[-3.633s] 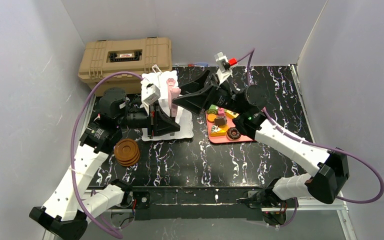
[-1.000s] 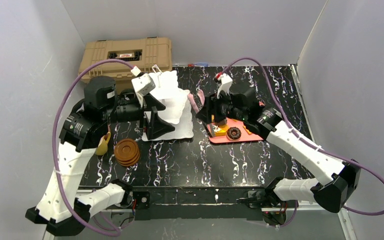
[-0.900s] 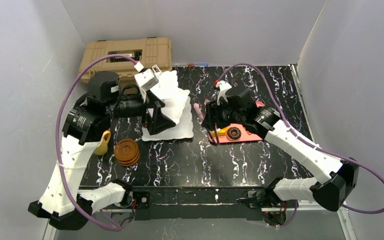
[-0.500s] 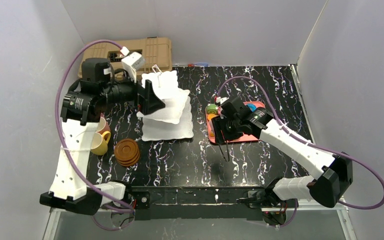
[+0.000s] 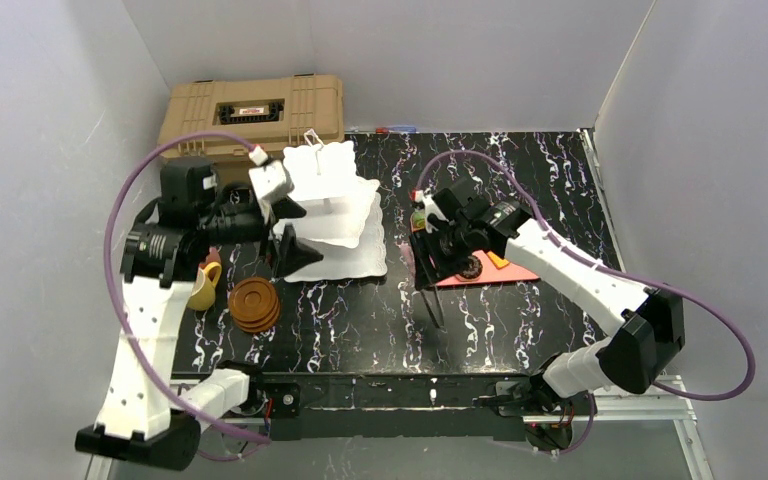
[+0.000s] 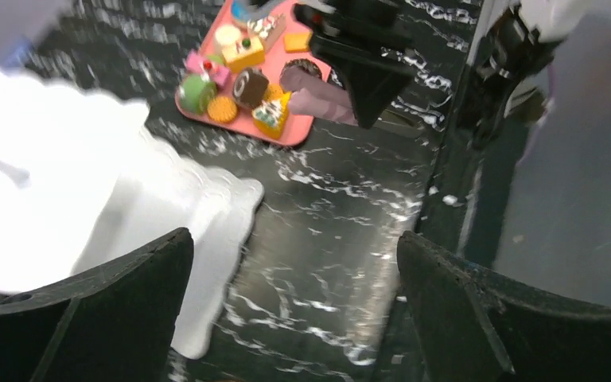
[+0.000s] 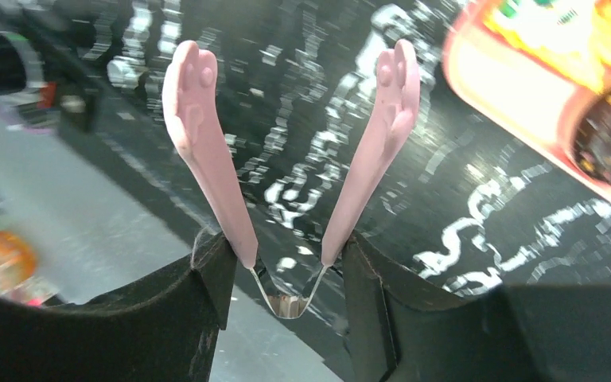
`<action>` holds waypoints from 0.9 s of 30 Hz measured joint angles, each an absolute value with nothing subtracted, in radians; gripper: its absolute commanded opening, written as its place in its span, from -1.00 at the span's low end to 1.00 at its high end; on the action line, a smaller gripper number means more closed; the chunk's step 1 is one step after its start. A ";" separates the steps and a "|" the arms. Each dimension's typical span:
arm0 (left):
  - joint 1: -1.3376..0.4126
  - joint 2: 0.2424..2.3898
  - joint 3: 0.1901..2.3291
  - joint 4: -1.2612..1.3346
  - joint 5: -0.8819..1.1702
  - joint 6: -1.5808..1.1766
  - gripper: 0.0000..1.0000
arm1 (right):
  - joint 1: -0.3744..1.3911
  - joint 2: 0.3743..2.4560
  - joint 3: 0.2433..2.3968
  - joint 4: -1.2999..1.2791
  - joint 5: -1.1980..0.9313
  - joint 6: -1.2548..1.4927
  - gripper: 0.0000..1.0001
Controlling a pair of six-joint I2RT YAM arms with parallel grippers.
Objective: Serve the afternoon tea
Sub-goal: Adjust the clamp.
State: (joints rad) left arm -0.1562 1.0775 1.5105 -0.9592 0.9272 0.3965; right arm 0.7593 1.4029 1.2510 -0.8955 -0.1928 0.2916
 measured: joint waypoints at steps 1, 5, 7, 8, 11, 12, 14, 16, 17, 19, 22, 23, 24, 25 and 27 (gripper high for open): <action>-0.170 1.043 1.488 -0.953 0.929 0.471 0.96 | 0.759 1.409 1.278 -0.893 -0.233 0.292 0.14; -0.295 0.929 1.435 -0.910 0.924 0.797 0.95 | 0.759 1.414 1.370 -0.848 -0.411 0.311 0.15; -0.373 0.884 1.393 -0.885 0.904 0.963 0.95 | 0.760 1.414 1.393 -0.815 -0.486 0.327 0.16; -0.411 0.859 1.362 -0.869 0.894 1.056 0.94 | 0.760 1.414 1.401 -0.797 -0.523 0.339 0.16; -0.492 0.810 1.264 -0.842 0.843 1.332 0.93 | 0.767 1.415 1.429 -0.753 -0.619 0.371 0.16; -0.508 0.808 1.237 -0.830 0.823 1.412 0.92 | 0.770 1.416 1.440 -0.740 -0.647 0.382 0.16; -0.529 0.813 1.195 -0.806 0.789 1.543 0.91 | 0.777 1.421 1.462 -0.721 -0.690 0.394 0.15; -0.542 0.823 1.158 -0.773 0.756 1.673 0.91 | 0.787 1.432 1.485 -0.706 -0.727 0.402 0.15; -0.546 0.829 1.142 -0.753 0.742 1.732 0.90 | 0.793 1.439 1.492 -0.699 -0.742 0.406 0.15; -0.551 0.839 1.116 -0.715 0.720 1.834 0.89 | 0.806 1.451 1.496 -0.695 -0.762 0.416 0.14; -0.562 0.852 1.104 -0.680 0.697 1.948 0.86 | 0.822 1.479 1.498 -0.700 -0.776 0.424 0.13; -0.568 0.855 1.104 -0.670 0.690 1.975 0.84 | 0.829 1.490 1.499 -0.701 -0.778 0.424 0.13; -0.574 0.858 1.104 -0.660 0.683 1.997 0.81 | 0.836 1.501 1.500 -0.701 -0.778 0.426 0.13; -0.580 0.860 1.104 -0.652 0.678 2.011 0.78 | 0.843 1.511 1.502 -0.701 -0.779 0.429 0.13; -0.597 0.864 1.104 -0.637 0.661 2.035 0.67 | 0.854 1.524 1.509 -0.701 -0.778 0.435 0.13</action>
State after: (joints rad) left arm -0.5968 0.8642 1.1042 -0.6369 0.6605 2.0346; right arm 0.8536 1.5242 1.5085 -0.7010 -0.7780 0.4351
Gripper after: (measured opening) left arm 0.901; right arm 0.573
